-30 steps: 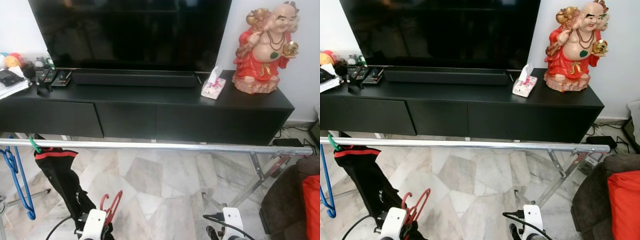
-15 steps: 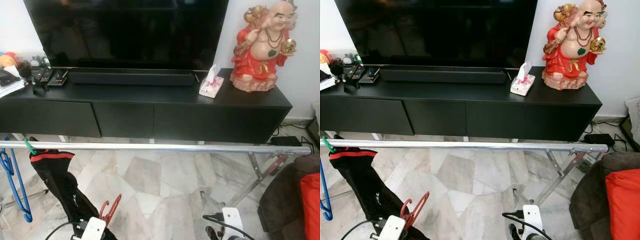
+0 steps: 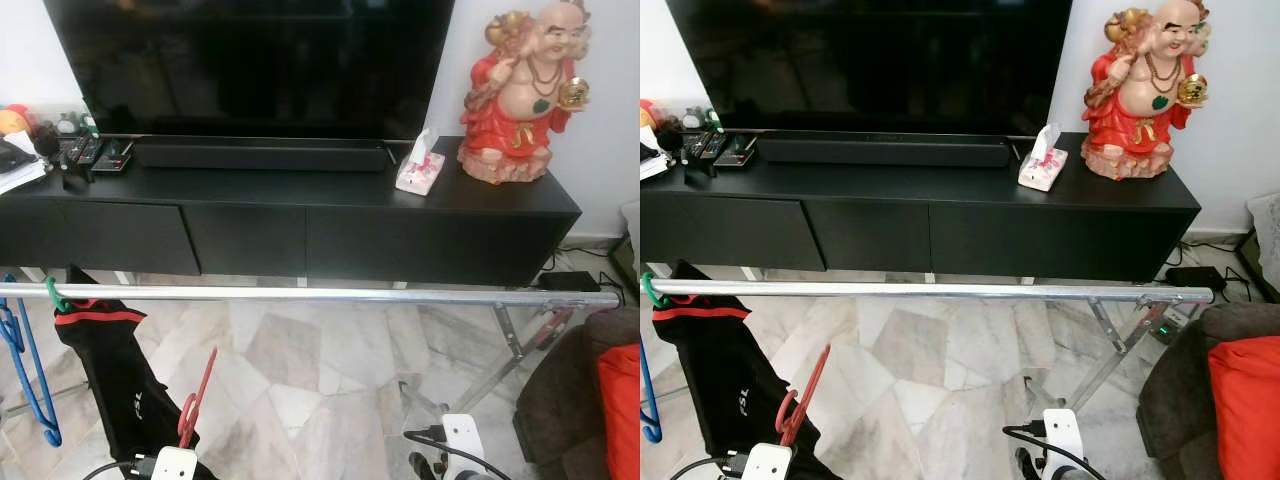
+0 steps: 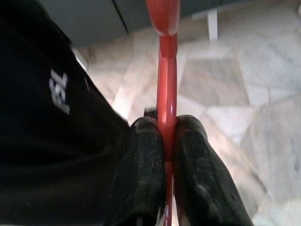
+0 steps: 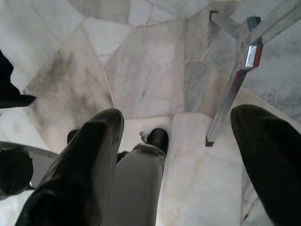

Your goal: Hang hanger

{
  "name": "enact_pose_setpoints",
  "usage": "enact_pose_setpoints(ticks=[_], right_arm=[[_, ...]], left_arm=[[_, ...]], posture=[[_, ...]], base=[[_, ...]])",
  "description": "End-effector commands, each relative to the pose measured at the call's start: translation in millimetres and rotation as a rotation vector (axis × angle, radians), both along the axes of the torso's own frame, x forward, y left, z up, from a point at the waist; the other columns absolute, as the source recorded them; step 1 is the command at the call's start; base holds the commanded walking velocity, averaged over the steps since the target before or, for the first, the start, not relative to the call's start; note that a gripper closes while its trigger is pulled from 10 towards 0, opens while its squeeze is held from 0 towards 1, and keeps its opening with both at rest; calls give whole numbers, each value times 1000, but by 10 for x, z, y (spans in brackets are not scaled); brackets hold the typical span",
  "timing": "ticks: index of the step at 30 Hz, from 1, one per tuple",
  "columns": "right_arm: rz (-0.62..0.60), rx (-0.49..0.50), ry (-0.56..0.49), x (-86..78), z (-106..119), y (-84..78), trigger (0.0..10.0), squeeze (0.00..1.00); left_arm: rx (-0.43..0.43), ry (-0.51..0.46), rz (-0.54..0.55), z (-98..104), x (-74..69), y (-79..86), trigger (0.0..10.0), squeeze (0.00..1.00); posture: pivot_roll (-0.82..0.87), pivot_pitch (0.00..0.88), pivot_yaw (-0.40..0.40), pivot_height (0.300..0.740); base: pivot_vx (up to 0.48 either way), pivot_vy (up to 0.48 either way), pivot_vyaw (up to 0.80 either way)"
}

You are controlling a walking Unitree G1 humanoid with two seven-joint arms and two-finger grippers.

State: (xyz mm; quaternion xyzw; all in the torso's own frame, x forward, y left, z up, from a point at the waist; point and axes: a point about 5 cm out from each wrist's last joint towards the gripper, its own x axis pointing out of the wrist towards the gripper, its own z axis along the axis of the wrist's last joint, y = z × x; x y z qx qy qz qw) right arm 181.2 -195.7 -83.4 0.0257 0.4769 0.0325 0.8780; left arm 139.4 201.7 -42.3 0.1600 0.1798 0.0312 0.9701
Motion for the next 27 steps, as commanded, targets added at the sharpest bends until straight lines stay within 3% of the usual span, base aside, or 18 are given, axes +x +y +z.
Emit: enact_pose_setpoints(ticks=[1,6,13,15,21,23,27], right_arm=[[9,-1,5,1,0,-1,10000,0],[26,-3,4,8,4,2,10000,0],[33,-5,3,15,7,1,10000,0],[37,-8,3,16,8,0,10000,0],[35,-25,-2,24,13,-13,10000,0],[35,-26,-2,25,13,-14,10000,0],[31,-32,-3,25,13,-16,10000,0]], left_arm=[[1,-43,-29,65,32,-14,10000,0],[26,-51,-79,91,-45,-15,10000,0],[88,-97,-102,183,-108,124,10000,0],[105,-109,-129,221,-45,141,10000,0],[120,-245,-279,601,482,6,10000,0],[123,-253,-312,638,517,-26,10000,0],[145,-226,-482,712,594,-162,10000,0]], posture=[[40,0,-24,716],[45,0,-24,716],[52,0,-28,716],[52,0,-28,716],[43,0,-29,716],[43,0,-29,716],[40,0,-27,716]], base=[[0,0,0],[0,0,0],[0,0,0],[0,0,0],[0,0,0],[0,0,0],[0,0,0]])
